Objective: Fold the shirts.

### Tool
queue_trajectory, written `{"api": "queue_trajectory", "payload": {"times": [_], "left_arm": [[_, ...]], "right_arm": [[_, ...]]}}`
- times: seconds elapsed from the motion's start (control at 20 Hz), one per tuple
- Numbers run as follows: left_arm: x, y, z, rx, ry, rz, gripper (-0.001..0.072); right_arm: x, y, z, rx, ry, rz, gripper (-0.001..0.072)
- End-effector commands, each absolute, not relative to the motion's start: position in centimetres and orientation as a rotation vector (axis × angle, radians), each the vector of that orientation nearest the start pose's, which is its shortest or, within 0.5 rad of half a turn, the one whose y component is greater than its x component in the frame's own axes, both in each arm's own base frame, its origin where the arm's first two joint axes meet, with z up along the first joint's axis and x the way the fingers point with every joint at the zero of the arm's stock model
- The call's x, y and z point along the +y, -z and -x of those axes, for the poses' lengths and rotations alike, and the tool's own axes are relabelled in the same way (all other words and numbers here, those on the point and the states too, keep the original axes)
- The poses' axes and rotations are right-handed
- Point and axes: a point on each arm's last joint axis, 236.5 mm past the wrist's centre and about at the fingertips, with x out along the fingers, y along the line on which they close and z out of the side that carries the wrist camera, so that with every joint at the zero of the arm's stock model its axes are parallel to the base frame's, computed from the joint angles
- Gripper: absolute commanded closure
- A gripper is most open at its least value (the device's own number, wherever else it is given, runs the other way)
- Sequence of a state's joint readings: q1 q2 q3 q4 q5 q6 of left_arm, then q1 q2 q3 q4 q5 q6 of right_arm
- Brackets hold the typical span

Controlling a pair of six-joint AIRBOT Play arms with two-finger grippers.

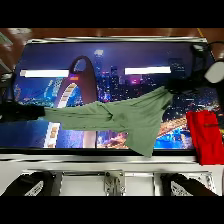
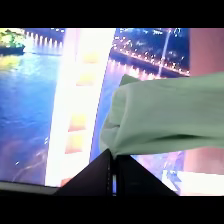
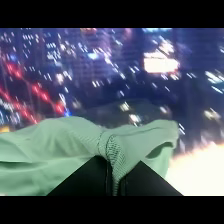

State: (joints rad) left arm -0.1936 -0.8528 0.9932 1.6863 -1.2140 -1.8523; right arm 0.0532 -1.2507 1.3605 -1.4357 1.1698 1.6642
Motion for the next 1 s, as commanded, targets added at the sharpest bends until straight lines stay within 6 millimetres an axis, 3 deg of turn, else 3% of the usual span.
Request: {"api": "queue_trajectory", "payload": {"times": [0.0,0.15,0.25,0.35,0.45,0.5,0.55,0.6,0.65,0.8,0.9,0.95], "left_arm": [[-5.6,-6.4,-37.6,1.016,-0.009,0.174,0.0671],[-6.6,-6.8,-43.6,0.916,0.011,0.302,0.0671],[-6.9,-6.1,-47.0,0.858,0.016,0.396,0.0670],[-7.1,-3.7,-49.2,0.851,0.005,0.464,0.0670],[-7.7,0.4,-49.5,0.925,-0.011,0.512,0.0670],[-8.4,2.3,-49.2,0.978,-0.015,0.558,0.0669],[-9.3,4.0,-48.7,1.038,-0.017,0.618,0.0576],[-9.8,5.0,-48.1,1.085,-0.018,0.658,0.0144],[-9.8,5.4,-47.6,1.117,-0.022,0.679,-0.0008],[-6.6,5.3,-43.4,1.326,0.025,0.539,-0.0013],[-4.1,5.0,-39.4,1.490,0.047,0.510,-0.0011],[-3.9,4.7,-37.4,1.557,0.111,0.508,-0.0009]], "right_arm": [[7.1,-5.7,-49.6,0.919,-0.095,-0.338,0.0637],[6.8,-4.1,-53.0,0.831,-0.057,-0.405,0.0638],[6.6,-2.4,-54.1,0.824,-0.039,-0.415,0.0637],[6.6,-0.3,-54.2,0.859,-0.031,-0.415,0.0637],[6.7,1.5,-53.9,0.906,-0.025,-0.415,0.0637],[6.7,2.1,-53.6,0.928,-0.025,-0.414,0.0634],[6.7,2.1,-53.5,0.931,-0.025,-0.414,0.0474],[6.8,1.5,-53.5,0.923,-0.027,-0.422,0.0123],[6.5,0.5,-53.4,0.915,-0.030,-0.417,0.0038],[3.9,-3.9,-51.9,0.893,-0.051,-0.311,0.0038],[-0.2,-5.0,-48.8,0.968,0.009,-0.249,0.0039],[-2.3,-4.7,-46.7,1.041,0.046,-0.269,0.0039]]}}
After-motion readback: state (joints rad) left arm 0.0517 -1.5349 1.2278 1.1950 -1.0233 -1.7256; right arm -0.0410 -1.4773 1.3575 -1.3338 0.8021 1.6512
